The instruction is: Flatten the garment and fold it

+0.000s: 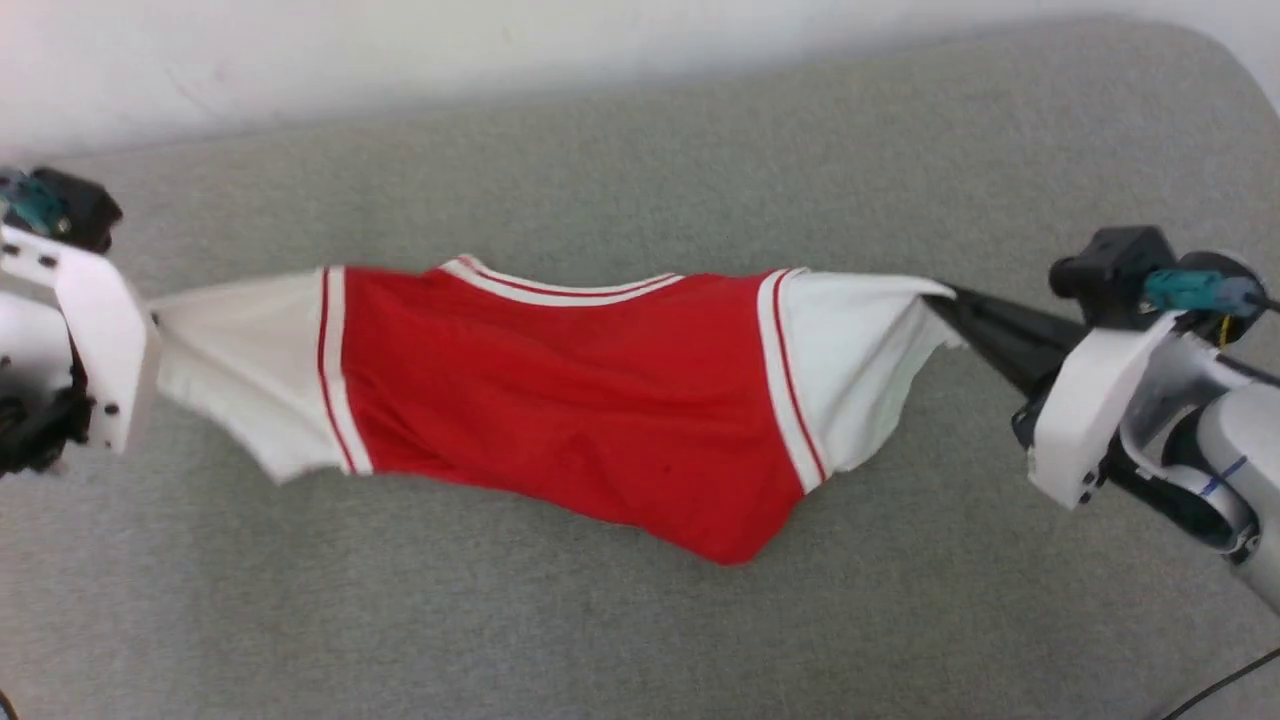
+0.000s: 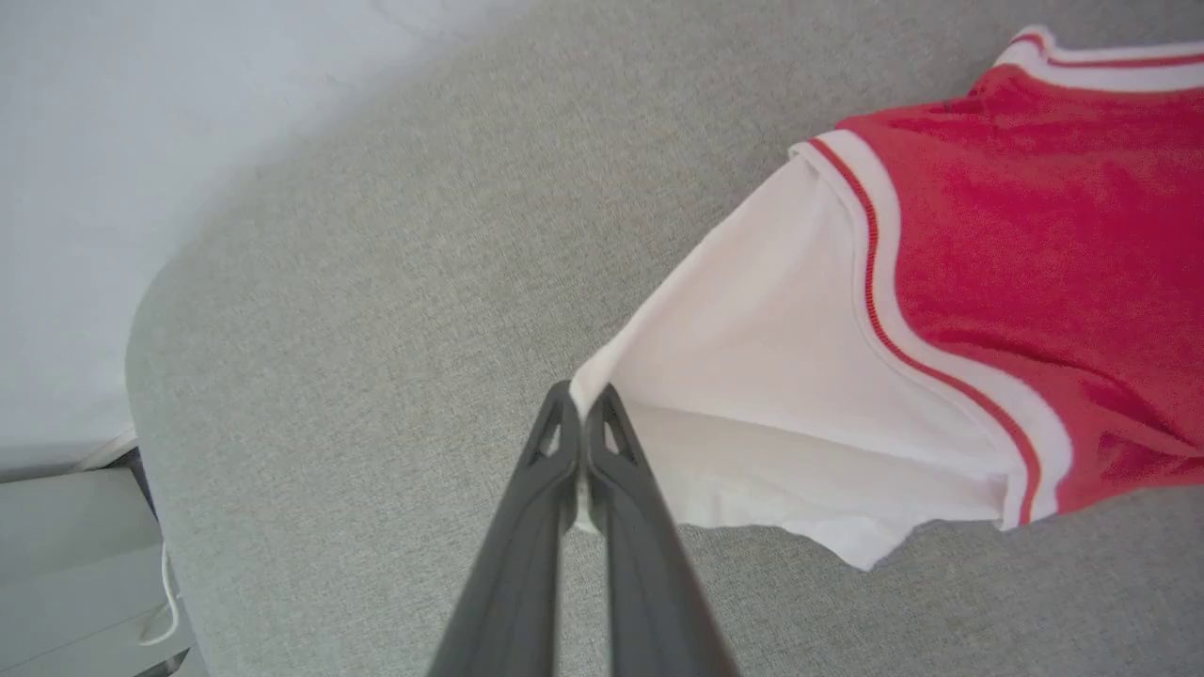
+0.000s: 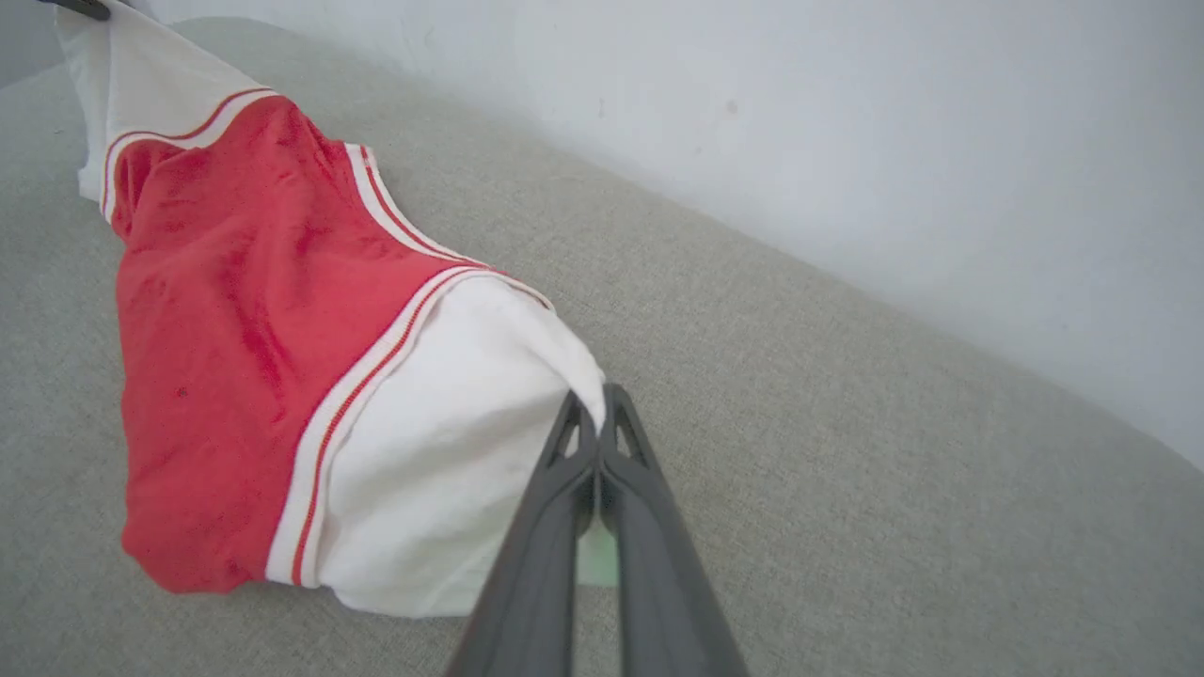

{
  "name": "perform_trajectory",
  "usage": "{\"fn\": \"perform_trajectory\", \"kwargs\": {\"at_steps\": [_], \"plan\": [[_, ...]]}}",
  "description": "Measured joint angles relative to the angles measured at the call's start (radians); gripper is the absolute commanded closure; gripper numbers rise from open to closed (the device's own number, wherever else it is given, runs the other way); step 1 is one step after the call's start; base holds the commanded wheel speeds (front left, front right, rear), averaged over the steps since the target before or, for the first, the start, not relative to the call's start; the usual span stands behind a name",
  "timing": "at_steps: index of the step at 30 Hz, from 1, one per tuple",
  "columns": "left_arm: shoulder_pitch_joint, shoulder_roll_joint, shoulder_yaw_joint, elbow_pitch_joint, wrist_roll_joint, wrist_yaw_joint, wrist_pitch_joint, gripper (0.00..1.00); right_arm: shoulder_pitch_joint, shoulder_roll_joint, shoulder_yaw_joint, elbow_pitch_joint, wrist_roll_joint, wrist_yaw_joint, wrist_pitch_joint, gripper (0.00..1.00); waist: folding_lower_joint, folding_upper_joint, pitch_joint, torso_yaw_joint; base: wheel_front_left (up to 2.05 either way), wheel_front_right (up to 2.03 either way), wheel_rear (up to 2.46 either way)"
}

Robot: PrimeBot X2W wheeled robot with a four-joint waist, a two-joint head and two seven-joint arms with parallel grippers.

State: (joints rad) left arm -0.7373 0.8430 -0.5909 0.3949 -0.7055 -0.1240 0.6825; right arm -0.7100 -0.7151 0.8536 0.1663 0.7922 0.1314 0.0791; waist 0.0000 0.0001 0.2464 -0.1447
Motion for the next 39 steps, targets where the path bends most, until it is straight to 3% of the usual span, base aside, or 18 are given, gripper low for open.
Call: {"fn": "perform_trajectory", "kwargs": {"at_steps": [9,18,30,39], "plan": [[-0.140,0.007,-0.009,-0.040,0.081,0.001,-0.278,1.00,-0.055,-0.014,-0.107,-0.008,-0.078,0.000,-0.041,1.00,-0.0001,-0.0001,-0.089,0.041,0.00,0.00,0.00],[-0.331,-0.097,0.012,-0.054,0.191,0.052,-0.475,1.00,-0.215,-0.002,-0.217,0.003,-0.124,0.000,-0.027,1.00,-0.0001,-0.0001,-0.120,0.067,0.00,0.00,0.00],[-0.676,-0.217,0.030,0.106,0.305,0.096,-0.649,1.00,-0.583,0.091,-0.351,0.190,-0.276,0.000,-0.030,1.00,0.0002,-0.0001,-0.009,0.058,0.00,0.00,0.00],[-0.907,-0.238,0.068,0.227,0.347,0.126,-0.763,1.00,-0.851,0.125,-0.362,0.341,-0.380,0.000,-0.062,1.00,0.0003,-0.0001,0.126,0.050,0.00,0.00,0.00]]}}
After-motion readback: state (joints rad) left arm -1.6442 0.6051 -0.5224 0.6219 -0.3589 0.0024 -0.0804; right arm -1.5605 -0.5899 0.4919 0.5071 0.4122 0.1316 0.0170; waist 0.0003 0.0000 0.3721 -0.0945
